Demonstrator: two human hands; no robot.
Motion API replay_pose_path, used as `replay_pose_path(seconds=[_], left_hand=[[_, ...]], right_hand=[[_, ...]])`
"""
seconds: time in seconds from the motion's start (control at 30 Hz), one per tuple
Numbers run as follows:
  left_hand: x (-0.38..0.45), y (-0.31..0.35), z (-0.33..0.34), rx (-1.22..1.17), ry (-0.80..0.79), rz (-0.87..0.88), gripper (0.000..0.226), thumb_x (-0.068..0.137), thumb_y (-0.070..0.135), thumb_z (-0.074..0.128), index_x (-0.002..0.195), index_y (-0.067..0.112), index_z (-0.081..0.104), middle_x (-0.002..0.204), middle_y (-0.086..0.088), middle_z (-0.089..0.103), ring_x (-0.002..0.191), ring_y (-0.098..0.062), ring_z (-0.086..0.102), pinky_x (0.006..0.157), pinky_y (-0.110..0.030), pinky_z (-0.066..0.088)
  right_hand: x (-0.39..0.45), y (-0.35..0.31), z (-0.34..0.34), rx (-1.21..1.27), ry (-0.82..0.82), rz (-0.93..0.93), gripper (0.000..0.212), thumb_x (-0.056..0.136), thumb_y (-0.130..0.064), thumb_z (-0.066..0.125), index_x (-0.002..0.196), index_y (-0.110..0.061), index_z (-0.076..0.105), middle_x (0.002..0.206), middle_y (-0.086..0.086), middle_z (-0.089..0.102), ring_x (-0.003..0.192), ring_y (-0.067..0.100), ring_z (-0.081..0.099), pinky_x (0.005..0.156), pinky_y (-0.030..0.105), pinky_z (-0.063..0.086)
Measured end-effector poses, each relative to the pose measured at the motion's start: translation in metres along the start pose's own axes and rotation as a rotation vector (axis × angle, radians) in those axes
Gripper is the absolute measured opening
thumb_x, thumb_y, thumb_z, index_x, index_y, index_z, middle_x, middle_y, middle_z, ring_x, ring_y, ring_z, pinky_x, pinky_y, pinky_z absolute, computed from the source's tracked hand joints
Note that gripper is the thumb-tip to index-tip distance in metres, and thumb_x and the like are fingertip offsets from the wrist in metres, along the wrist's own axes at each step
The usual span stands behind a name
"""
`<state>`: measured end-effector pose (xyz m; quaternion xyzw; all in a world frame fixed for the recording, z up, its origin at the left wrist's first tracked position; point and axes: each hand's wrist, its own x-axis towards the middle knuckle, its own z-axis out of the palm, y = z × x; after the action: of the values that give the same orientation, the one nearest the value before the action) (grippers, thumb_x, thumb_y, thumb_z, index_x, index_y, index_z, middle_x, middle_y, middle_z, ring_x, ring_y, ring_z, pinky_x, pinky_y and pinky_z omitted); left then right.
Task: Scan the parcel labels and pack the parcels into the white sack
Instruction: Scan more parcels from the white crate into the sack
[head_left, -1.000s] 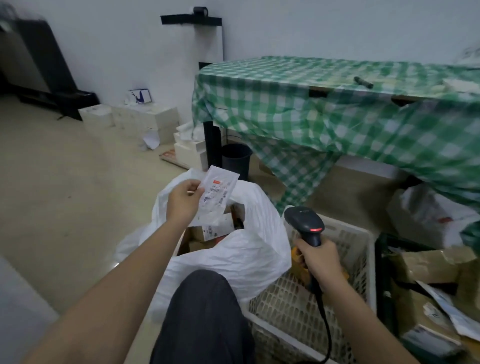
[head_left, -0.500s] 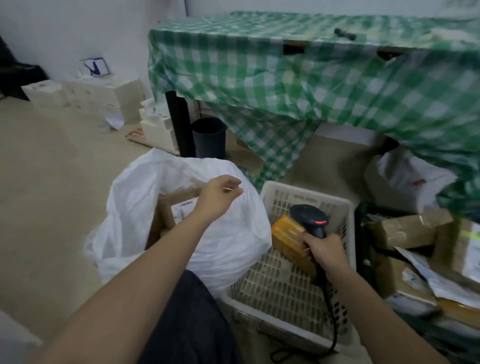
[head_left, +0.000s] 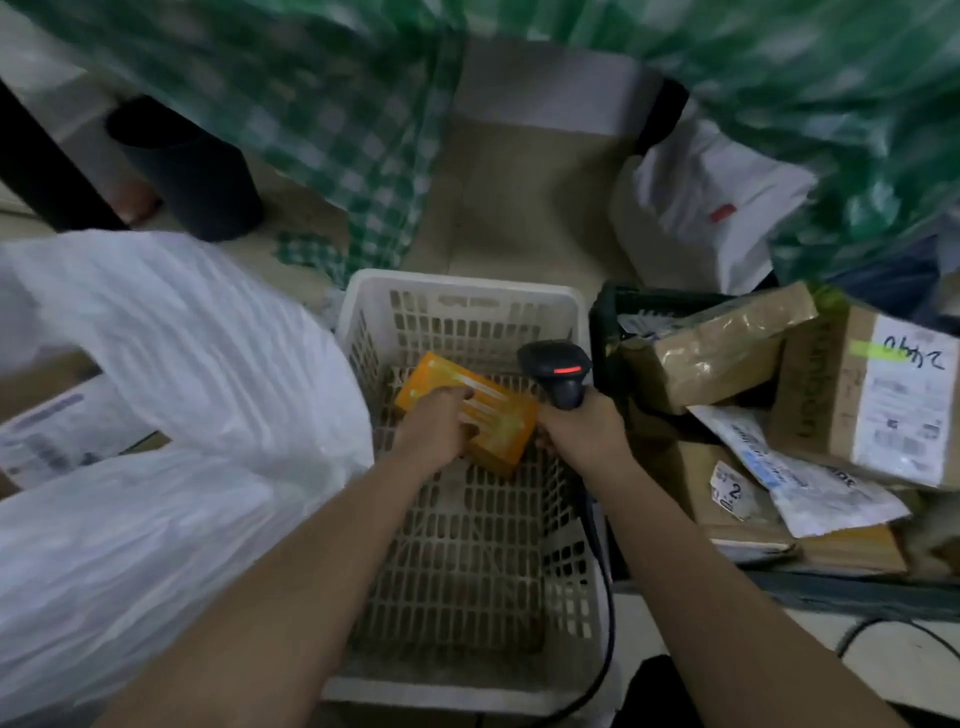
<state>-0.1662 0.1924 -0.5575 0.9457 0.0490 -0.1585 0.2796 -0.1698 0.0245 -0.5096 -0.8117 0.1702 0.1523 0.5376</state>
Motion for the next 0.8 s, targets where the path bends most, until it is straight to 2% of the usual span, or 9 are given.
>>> replay_pose_path(seconds=[0.1,0.13,0.2,0.3,0.4,0.53,0.6,0.7,0.8], left_hand=[[0.039,-0.013,0.028,0.270,-0.094,0.021,0.059,0.095,0.026,0.057,0.148,0.017,0.032,0.156,-0.007,0.028,0.140,-0.026,0.031,0.107,-0.040,0.038],[0.050,-0.018,0.034,0.354,-0.133,0.025,0.062,0.095,0.026,0.056,0.149,0.017,0.028,0.159,-0.006,0.020,0.144,-0.027,0.022,0.111,-0.041,0.033],[0.071,-0.029,0.047,0.459,-0.207,0.041,0.073,0.094,0.029,0.058,0.152,0.016,0.016,0.162,-0.006,0.004,0.148,-0.027,0.005,0.116,-0.042,0.022],[0.097,-0.038,0.057,0.561,-0.268,0.112,0.090,0.091,0.028,0.063,0.154,0.018,-0.001,0.161,-0.006,-0.014,0.148,-0.028,-0.009,0.119,-0.046,0.010],[0.118,-0.043,0.061,0.697,-0.290,0.194,0.103,0.087,0.033,0.069,0.153,0.019,-0.009,0.159,-0.005,-0.021,0.147,-0.028,-0.017,0.117,-0.050,0.003],[0.138,-0.045,0.064,0.797,-0.402,0.224,0.123,0.075,0.054,0.073,0.151,0.020,-0.018,0.159,-0.005,-0.023,0.146,-0.029,-0.017,0.116,-0.053,-0.001],[0.141,-0.045,0.064,0.869,-0.427,0.244,0.130,0.070,0.059,0.074,0.150,0.017,-0.020,0.159,-0.006,-0.020,0.147,-0.029,-0.015,0.116,-0.053,-0.002],[0.134,-0.048,0.068,0.923,-0.360,0.292,0.133,0.068,0.057,0.078,0.151,0.010,-0.014,0.160,-0.012,-0.007,0.148,-0.033,-0.004,0.117,-0.047,0.005],[0.121,-0.049,0.065,0.848,-0.273,0.226,0.131,0.062,0.055,0.082,0.151,0.010,-0.002,0.157,-0.013,0.010,0.144,-0.035,0.012,0.117,-0.046,0.019]], right_hand=[[0.024,0.009,0.013,0.011,-0.052,0.017,0.010,0.081,-0.012,0.068,0.074,-0.014,0.062,0.075,0.013,0.066,0.075,0.031,0.065,0.064,0.039,0.049],[0.030,0.012,0.018,0.011,-0.066,0.015,0.004,0.082,-0.012,0.067,0.080,-0.011,0.063,0.076,0.012,0.065,0.076,0.031,0.065,0.064,0.038,0.048],[0.040,0.018,0.025,0.026,-0.082,0.022,0.013,0.083,-0.014,0.066,0.094,-0.008,0.064,0.081,0.009,0.065,0.079,0.029,0.065,0.067,0.038,0.051],[0.053,0.025,0.030,0.019,-0.071,0.035,0.012,0.086,-0.013,0.063,0.097,-0.008,0.063,0.081,0.006,0.064,0.081,0.026,0.065,0.068,0.035,0.051],[0.063,0.026,0.030,0.014,-0.099,0.062,0.015,0.087,-0.010,0.061,0.101,-0.004,0.063,0.083,0.012,0.065,0.084,0.031,0.067,0.073,0.043,0.055],[0.069,0.033,0.032,0.031,-0.133,0.081,0.028,0.086,-0.008,0.061,0.105,0.012,0.056,0.078,0.017,0.059,0.073,0.028,0.058,0.066,0.040,0.047],[0.070,0.035,0.032,0.043,-0.131,0.091,0.026,0.087,-0.009,0.061,0.103,0.010,0.057,0.077,0.016,0.059,0.072,0.027,0.058,0.067,0.037,0.045],[0.066,0.037,0.031,0.051,-0.132,0.097,0.013,0.088,-0.007,0.060,0.094,0.006,0.062,0.072,0.010,0.061,0.067,0.019,0.060,0.066,0.035,0.048],[0.059,0.037,0.028,0.054,-0.108,0.055,0.019,0.087,-0.005,0.061,0.098,0.010,0.060,0.074,0.014,0.059,0.069,0.024,0.058,0.063,0.036,0.047]])
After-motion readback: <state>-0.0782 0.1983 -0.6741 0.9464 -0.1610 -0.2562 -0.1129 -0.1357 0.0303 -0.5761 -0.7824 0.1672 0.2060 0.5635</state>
